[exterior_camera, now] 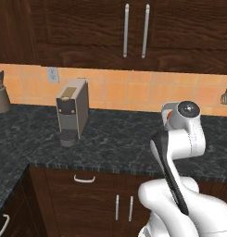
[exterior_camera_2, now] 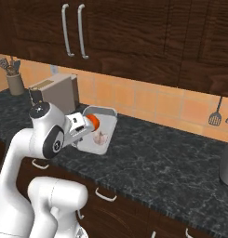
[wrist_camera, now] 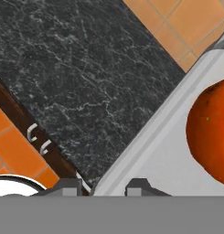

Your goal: Take the meat container that has the chicken drumstick and place it on the second highest rack of the freezer. Then take the vegetable container that has the squash and garlic and place it on the highest rack of the freezer.

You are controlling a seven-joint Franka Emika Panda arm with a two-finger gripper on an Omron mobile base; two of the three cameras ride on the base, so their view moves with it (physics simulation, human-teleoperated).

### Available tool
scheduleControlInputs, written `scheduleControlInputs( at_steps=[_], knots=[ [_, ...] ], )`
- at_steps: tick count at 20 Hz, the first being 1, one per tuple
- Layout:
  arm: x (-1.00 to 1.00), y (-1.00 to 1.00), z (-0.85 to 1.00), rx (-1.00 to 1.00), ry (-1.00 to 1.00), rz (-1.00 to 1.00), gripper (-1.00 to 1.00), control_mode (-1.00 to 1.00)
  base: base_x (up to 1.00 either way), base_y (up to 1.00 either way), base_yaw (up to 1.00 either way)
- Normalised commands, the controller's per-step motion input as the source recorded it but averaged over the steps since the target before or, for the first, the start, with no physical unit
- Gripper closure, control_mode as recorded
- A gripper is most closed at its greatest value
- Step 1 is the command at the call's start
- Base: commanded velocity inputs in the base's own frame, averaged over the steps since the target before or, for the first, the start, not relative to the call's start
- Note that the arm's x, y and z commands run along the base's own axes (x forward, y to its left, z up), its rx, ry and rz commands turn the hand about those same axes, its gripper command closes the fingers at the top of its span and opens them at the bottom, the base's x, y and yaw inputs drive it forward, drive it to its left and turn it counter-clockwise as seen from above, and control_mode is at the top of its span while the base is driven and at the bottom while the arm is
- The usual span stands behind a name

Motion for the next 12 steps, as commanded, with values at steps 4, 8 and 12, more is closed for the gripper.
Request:
scheduleControlInputs(
  at_steps=[4,8,12],
  knots=[
    [0.0,0.0,0.0,0.0,0.0,-0.02,1.0,-1.0,0.0,0.0,0.0],
    [-0.19,0.0,0.0,0.0,0.0,-0.14,1.0,1.0,-0.17,0.0,-0.1],
    [0.0,0.0,0.0,0.0,0.0,0.0,1.0,1.0,-0.78,0.0,-0.63]
  ],
)
